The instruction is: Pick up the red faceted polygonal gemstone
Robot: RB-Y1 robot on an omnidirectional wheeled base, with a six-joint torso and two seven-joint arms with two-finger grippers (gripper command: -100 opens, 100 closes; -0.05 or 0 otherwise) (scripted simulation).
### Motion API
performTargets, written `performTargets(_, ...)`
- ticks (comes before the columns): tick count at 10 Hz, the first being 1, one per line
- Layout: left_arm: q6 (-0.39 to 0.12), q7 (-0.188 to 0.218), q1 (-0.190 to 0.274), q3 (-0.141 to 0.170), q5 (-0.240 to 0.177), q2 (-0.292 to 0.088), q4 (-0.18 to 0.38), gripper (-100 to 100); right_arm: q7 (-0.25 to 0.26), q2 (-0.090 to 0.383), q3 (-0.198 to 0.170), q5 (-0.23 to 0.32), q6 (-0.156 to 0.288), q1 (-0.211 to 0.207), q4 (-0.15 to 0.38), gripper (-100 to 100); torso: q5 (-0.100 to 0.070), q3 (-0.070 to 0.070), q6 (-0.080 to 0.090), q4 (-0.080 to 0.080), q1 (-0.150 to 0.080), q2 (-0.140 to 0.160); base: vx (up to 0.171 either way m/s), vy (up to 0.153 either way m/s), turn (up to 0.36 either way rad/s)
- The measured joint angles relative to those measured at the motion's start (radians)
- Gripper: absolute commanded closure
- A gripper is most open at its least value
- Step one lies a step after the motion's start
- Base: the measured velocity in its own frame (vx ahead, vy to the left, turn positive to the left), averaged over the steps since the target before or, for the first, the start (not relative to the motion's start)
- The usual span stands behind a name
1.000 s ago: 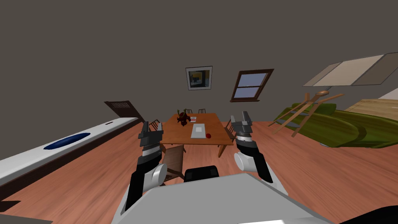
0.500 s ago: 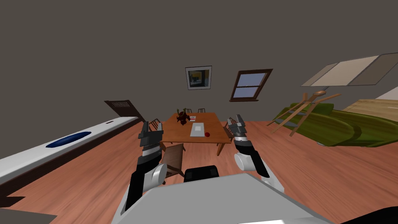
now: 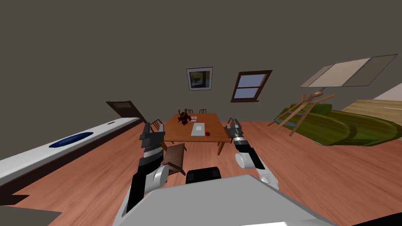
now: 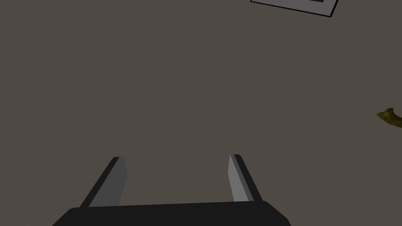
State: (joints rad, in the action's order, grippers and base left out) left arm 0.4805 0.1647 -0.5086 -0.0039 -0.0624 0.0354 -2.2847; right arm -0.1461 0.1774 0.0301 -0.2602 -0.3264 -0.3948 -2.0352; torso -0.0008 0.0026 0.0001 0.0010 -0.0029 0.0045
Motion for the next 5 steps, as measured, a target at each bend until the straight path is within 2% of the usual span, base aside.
performTargets(2, 0.0, 0.0, 0.0, 0.0, 0.0, 0.0, 0.0, 0, -0.004, 0.006, -0.005, -0.03, 0.019, 0.019, 0.061, -100, 0.0, -0.001, 0.0, 0.0, 0.001, -0.002, -0.05, -0.037, -0.015)
performTargets(5, 0.0, 0.0, 0.0, 0.0, 0.0, 0.0, 0.0, 0, -0.011, 0.011, -0.009, -0.088, 0.074, 0.052, 0.134, -100, 0.0, -0.001, 0.0, -0.001, 0.001, -0.003, -0.03, -0.027, -0.008)
